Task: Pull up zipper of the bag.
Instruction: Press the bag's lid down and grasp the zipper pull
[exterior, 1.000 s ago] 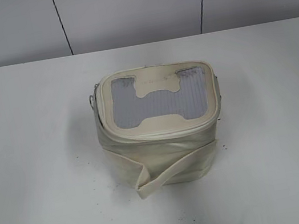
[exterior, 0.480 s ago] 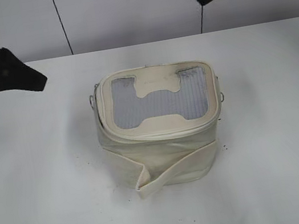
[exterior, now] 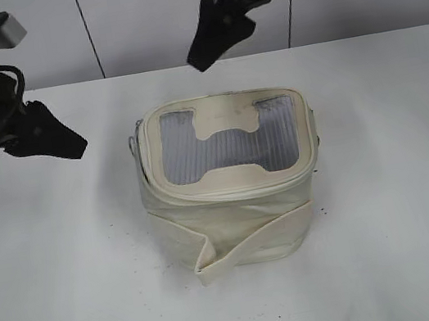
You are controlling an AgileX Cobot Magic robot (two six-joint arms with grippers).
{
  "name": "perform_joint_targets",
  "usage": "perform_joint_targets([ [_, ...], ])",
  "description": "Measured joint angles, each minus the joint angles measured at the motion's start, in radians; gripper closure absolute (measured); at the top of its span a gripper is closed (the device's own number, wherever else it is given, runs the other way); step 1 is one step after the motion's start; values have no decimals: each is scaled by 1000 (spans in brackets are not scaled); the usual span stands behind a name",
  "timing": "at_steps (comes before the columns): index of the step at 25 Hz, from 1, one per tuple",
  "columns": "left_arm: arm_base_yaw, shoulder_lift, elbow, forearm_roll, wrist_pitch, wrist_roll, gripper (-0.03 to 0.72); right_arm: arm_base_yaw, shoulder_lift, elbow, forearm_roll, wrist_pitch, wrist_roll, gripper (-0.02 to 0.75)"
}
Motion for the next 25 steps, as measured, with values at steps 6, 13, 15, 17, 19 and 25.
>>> perform_joint_targets([
  [6, -3, 7, -1, 2, 5, 29, 301, 41, 120, -43, 10, -12, 0, 176],
  [13, -58, 7, -1, 9, -54, 45, 241, 44, 185, -96, 14, -21, 0, 234],
  [15, -78, 7, -1, 34, -76, 45, 239, 44, 186, -97, 16, -21, 0, 236],
  [17, -95, 7, -1, 63, -95, 45, 239, 44, 190, -100, 18, -21, 0, 236],
  [19, -107, 7, -1, 81, -109, 46, 239, 44, 204, -100, 20, -17, 0, 236],
  [25, -117, 7, -1, 89, -122, 46, 237, 44, 237, -103, 38, -15, 1, 254],
])
